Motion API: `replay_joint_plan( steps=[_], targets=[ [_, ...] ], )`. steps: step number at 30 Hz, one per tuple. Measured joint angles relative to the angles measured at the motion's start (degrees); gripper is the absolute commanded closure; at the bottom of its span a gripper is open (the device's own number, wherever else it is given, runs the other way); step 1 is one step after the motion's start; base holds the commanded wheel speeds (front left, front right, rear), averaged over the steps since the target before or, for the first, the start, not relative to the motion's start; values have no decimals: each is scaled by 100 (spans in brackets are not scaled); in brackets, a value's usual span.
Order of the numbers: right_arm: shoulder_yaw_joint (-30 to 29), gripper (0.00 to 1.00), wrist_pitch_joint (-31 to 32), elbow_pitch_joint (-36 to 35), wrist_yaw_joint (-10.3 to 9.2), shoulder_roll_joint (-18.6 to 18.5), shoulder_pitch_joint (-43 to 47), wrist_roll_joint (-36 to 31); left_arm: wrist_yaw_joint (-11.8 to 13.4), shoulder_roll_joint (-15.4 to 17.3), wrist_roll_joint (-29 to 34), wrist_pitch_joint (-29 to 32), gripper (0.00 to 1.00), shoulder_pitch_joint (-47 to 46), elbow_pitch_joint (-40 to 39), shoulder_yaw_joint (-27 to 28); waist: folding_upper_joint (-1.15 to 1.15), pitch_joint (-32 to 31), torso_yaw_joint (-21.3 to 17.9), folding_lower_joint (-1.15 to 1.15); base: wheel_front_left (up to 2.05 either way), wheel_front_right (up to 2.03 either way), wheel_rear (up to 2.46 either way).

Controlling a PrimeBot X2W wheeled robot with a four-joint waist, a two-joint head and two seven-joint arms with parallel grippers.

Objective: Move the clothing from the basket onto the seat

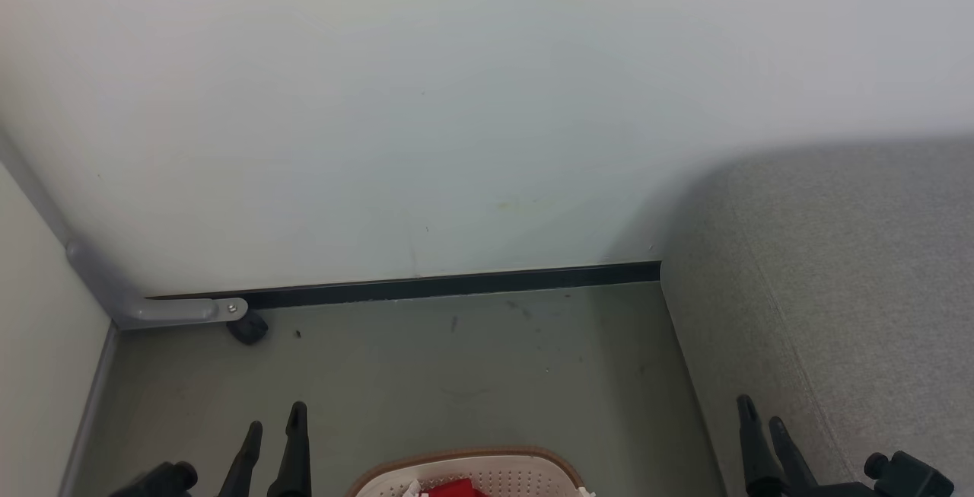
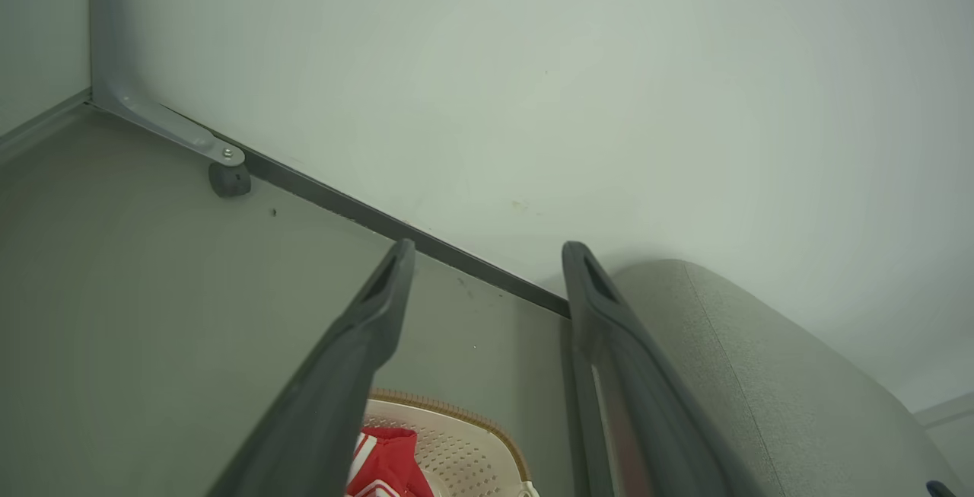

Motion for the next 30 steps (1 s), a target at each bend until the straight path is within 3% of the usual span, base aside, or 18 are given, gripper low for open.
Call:
replay_joint_plan(
  steps=[30],
  targets=[
    [1017,0,-635,-164,-412,-157,-2,-2509,413,-70,3075,-637,0,120,-235,-256,0,-46,-55,0,0,0,0]
  ],
)
